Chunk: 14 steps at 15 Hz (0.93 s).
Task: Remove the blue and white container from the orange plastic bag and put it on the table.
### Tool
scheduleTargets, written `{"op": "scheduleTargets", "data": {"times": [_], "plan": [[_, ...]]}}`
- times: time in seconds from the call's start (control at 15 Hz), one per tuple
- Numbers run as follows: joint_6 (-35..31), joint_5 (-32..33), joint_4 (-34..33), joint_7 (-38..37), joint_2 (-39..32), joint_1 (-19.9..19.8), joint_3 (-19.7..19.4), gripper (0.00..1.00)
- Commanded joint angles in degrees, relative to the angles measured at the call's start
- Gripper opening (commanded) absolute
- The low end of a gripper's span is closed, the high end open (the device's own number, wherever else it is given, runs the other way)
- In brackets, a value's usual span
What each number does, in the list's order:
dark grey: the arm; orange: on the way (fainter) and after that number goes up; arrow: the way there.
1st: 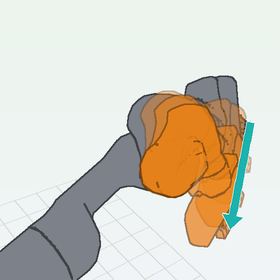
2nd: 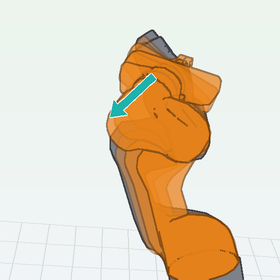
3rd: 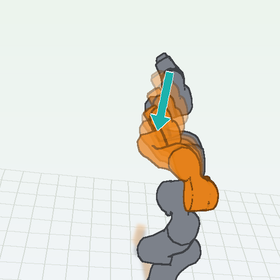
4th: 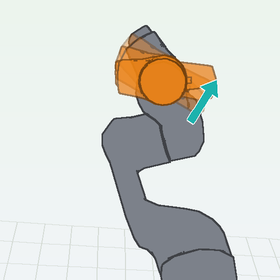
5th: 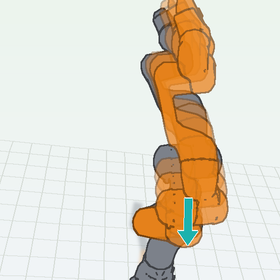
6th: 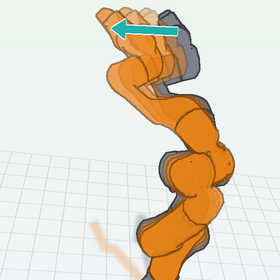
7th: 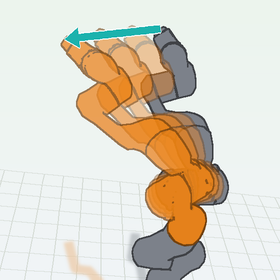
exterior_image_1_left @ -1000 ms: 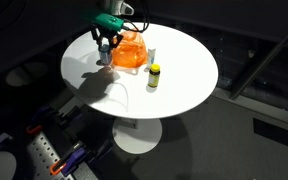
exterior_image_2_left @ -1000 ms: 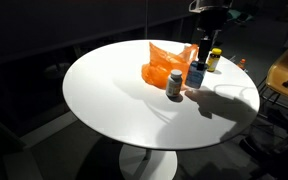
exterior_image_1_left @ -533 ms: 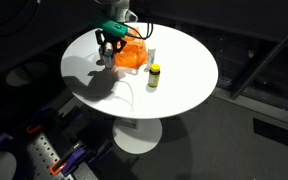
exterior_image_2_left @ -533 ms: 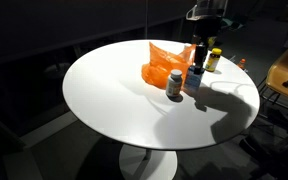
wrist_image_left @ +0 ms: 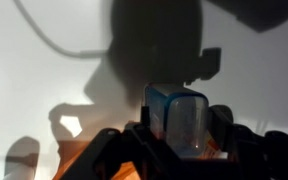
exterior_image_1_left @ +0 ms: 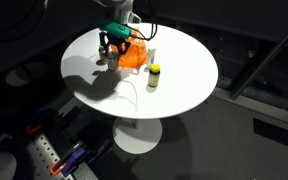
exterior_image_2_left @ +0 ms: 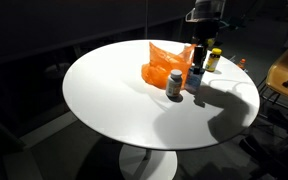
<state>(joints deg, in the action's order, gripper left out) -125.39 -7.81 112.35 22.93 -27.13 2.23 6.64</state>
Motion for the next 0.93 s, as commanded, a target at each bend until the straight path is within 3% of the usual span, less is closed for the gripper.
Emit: {"op": "scheduleTargets", "data": {"times": [0.0,0.13,0.87], "plan": [[1.73,2.16,-1.07,-1.39,0.35,-0.14,0.35,0.93],[2.33,2.25,-0.80,-1.35,1.13,-0.18,0.57,1.00],[2.31,10.02,0.62,-16.37,9.88,2.13,-2.51,1.00]]}}
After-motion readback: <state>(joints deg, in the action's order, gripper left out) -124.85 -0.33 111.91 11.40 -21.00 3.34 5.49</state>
